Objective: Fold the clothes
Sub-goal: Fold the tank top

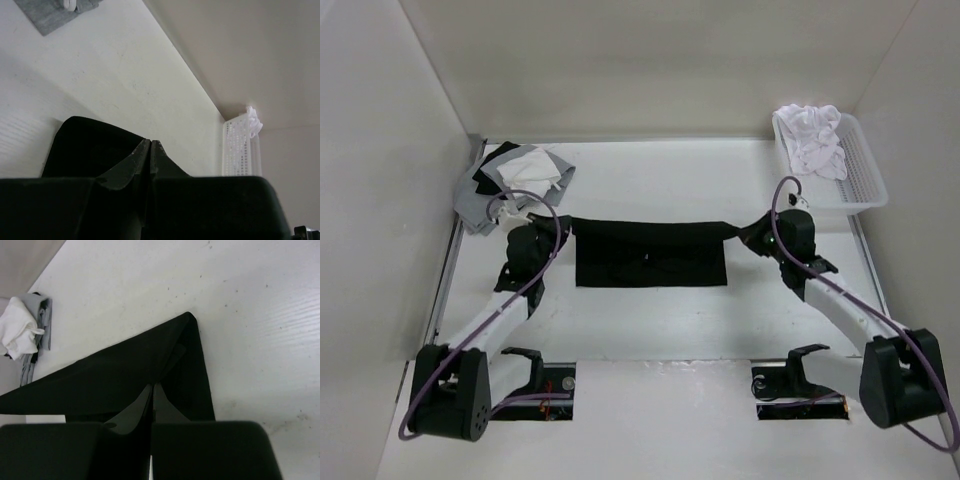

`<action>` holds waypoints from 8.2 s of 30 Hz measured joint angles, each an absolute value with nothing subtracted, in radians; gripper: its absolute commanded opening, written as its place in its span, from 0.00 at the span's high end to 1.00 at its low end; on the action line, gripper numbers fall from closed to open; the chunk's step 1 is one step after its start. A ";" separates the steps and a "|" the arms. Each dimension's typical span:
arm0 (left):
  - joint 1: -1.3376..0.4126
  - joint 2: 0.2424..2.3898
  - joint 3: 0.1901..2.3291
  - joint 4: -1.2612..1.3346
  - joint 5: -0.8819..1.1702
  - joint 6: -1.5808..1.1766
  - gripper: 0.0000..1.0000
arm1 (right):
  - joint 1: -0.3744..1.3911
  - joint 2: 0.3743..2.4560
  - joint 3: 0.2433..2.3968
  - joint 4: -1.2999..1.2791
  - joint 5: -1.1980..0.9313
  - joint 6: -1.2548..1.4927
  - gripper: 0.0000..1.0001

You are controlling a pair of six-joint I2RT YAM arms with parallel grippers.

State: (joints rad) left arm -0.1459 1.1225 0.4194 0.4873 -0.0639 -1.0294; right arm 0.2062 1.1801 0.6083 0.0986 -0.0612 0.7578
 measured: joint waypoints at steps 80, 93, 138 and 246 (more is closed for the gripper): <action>-0.403 0.946 0.194 0.422 -0.244 -0.910 0.79 | 0.391 0.927 0.322 0.182 0.035 0.890 0.69; -0.789 1.478 0.365 0.601 -0.245 -1.034 0.79 | 0.298 1.004 0.297 0.116 0.048 0.854 0.48; -0.866 1.536 0.424 0.685 -0.234 -1.016 0.91 | 0.308 1.190 0.183 0.511 -0.184 1.046 1.00; -0.497 0.701 0.255 0.258 -0.323 -0.911 0.88 | 0.925 2.022 1.257 0.134 -0.051 0.783 0.86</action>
State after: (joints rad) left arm -0.4973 0.7013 0.2554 0.2581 -0.3229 -0.9112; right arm 0.9245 2.0224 1.2568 0.1341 -0.0505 0.7830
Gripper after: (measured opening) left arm 0.120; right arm 0.135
